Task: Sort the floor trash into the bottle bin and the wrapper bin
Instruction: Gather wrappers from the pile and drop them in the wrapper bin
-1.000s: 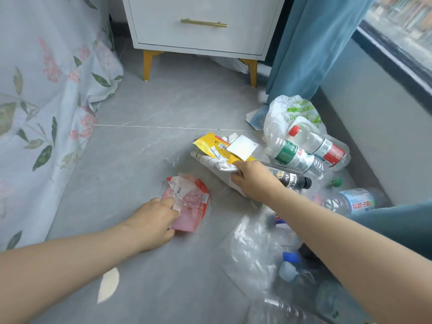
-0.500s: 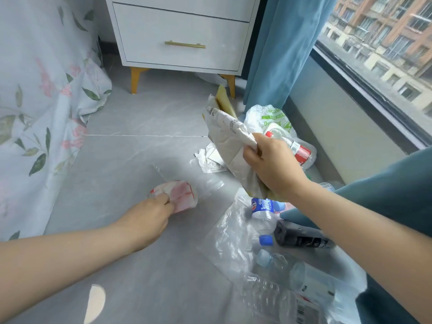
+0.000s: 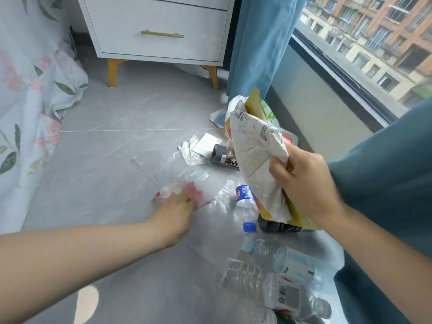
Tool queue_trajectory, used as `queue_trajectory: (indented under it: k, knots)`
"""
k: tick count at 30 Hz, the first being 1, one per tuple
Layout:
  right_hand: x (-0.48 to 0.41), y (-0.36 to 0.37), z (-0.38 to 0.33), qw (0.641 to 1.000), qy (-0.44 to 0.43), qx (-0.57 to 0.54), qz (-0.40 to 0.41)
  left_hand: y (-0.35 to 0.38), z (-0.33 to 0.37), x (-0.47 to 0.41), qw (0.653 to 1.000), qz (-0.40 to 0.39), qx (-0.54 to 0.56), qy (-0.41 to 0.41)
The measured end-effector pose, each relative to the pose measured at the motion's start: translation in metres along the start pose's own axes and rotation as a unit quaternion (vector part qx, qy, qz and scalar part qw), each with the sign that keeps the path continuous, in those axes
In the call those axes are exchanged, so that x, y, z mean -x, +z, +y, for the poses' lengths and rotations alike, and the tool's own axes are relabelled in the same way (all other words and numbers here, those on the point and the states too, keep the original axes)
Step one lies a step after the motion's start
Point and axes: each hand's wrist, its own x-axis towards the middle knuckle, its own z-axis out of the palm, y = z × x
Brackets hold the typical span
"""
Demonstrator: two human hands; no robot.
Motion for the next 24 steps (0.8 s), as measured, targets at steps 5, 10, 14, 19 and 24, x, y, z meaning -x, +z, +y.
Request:
queue_trajectory:
  k: [5,10,14,19,24]
  knots:
    - [0.003,0.011,0.009,0.999,0.025,-0.018,-0.013,0.022,0.032,-0.004,0.989,-0.098,0.102,-0.047]
    - [-0.002,0.017,0.013,0.999,0.033,-0.035,-0.008,0.024,0.044,-0.007,0.984,-0.110,0.087,-0.106]
    - [-0.002,0.021,0.018,0.999,0.030,-0.035,-0.007,0.025,0.052,-0.009,0.988,-0.096,0.035,-0.113]
    - [-0.001,0.024,0.023,0.999,0.028,-0.033,-0.008,0.022,0.053,-0.011,0.988,-0.104,0.022,-0.113]
    - [-0.002,0.025,0.023,0.999,0.025,-0.029,-0.013,0.020,0.048,-0.016,0.986,-0.115,0.044,-0.111]
